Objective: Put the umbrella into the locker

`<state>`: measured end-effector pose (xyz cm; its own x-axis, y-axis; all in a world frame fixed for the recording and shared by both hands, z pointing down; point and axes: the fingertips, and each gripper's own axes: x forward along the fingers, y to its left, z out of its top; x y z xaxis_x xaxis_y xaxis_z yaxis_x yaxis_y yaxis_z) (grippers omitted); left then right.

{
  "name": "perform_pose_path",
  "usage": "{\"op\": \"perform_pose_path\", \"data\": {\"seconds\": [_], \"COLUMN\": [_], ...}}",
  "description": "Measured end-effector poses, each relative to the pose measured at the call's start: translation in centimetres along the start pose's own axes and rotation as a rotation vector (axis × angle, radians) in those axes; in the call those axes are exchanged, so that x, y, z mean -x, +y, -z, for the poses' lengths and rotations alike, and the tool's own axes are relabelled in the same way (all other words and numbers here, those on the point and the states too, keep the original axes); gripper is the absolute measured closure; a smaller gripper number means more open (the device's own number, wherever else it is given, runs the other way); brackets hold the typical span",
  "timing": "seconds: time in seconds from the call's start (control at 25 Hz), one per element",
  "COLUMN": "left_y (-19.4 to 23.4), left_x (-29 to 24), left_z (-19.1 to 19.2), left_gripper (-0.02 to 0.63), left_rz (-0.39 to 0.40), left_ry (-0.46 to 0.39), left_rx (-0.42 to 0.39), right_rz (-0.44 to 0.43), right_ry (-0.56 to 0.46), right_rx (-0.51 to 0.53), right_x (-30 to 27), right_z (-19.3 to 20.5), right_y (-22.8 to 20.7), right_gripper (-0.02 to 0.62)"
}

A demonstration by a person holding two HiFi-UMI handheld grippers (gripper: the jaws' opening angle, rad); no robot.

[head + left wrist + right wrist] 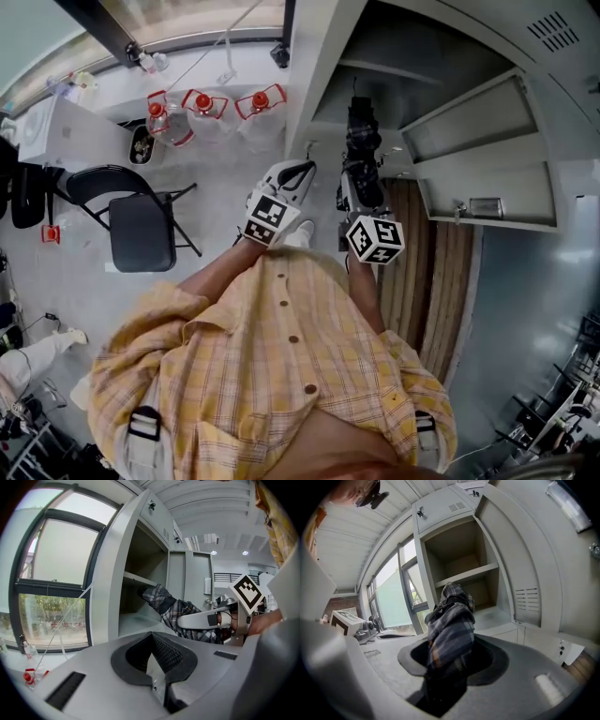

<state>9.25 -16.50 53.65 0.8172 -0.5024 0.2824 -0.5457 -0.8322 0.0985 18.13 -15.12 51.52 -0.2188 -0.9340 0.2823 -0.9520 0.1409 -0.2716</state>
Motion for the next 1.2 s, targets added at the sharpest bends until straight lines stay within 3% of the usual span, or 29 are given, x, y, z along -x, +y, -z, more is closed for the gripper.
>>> {"op": "perform_pose_path", "data": {"seconds": [0.6, 1.2], "left_y": [0.1, 2.1], "left_x": [-3.0, -5.8], "left_z": [-1.0, -2.9], "left_gripper": [0.601, 0.601], "left_rz": [-0.077, 0.014], "left_ry": [0.017, -0.010], "left_rx": [-0.019, -0.021], "right_rz": [-0.094, -0.030], "right_ry": [0.020, 0.008], "right_rx": [0.007, 0.017], "right_x": [-3.2, -6.1], "right_z": [-0.9, -3.3], "right_y": [-3.0, -4.1], "right_gripper": [0.419, 0.419]}}
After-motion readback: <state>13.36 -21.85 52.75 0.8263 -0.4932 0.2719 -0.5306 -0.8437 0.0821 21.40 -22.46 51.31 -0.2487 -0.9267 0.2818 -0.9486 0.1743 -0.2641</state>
